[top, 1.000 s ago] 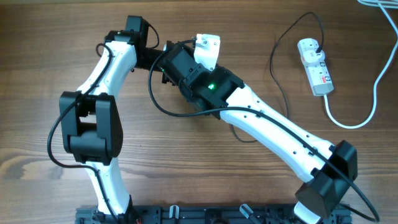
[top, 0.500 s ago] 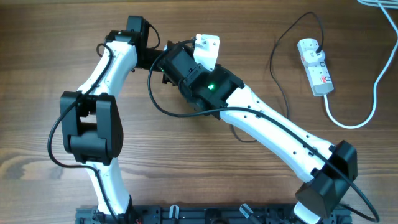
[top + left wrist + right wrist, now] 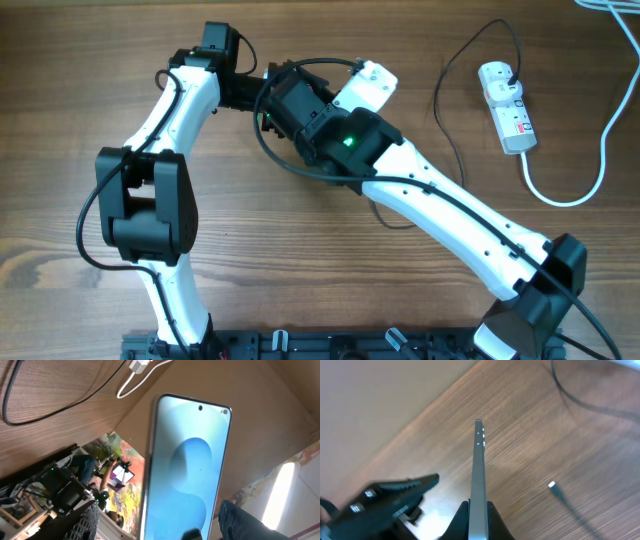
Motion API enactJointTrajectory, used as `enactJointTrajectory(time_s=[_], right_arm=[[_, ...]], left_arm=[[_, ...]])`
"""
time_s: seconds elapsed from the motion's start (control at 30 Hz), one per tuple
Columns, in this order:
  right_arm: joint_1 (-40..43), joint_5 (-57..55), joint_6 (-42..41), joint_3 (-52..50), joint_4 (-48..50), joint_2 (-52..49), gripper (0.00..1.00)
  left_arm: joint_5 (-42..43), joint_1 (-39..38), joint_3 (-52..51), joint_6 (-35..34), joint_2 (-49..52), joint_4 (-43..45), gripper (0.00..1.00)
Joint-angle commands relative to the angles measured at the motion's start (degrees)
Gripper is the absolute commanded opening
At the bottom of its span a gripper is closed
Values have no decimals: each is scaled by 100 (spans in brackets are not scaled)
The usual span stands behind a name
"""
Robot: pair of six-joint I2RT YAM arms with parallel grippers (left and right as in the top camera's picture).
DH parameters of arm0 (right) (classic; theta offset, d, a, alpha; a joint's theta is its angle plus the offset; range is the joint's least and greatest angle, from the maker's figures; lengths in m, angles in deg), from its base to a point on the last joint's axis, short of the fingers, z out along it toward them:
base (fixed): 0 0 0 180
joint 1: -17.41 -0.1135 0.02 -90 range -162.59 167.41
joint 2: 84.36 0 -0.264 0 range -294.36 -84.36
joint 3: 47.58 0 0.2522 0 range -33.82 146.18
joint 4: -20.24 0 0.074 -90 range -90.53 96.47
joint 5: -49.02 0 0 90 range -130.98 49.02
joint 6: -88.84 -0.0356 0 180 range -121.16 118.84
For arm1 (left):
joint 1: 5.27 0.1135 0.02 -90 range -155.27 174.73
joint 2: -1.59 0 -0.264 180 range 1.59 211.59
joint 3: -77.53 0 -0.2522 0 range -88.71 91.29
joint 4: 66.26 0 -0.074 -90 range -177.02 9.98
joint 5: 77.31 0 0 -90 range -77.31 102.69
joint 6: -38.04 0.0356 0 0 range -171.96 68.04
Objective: Plug charger to phone and switch on socket
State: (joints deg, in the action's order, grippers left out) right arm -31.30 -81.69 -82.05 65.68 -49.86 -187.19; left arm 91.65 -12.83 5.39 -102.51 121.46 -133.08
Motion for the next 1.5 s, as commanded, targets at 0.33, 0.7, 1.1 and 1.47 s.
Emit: enactJointTrajectory(time_s=[0.33, 0.7, 1.1, 1.47], right_arm=[[2, 675, -3641, 90, 11, 203, 4], [2, 802, -3781, 90, 415, 236, 4], [2, 695, -3781, 90, 326, 396, 4], [2, 846, -3783, 90, 345, 396, 4]], left_arm=[[697, 15, 7, -94, -201, 15, 54], [697, 15, 7, -94, -201, 15, 42], [870, 26, 7, -94, -201, 15, 33], [957, 26, 9, -92, -201, 15, 23]])
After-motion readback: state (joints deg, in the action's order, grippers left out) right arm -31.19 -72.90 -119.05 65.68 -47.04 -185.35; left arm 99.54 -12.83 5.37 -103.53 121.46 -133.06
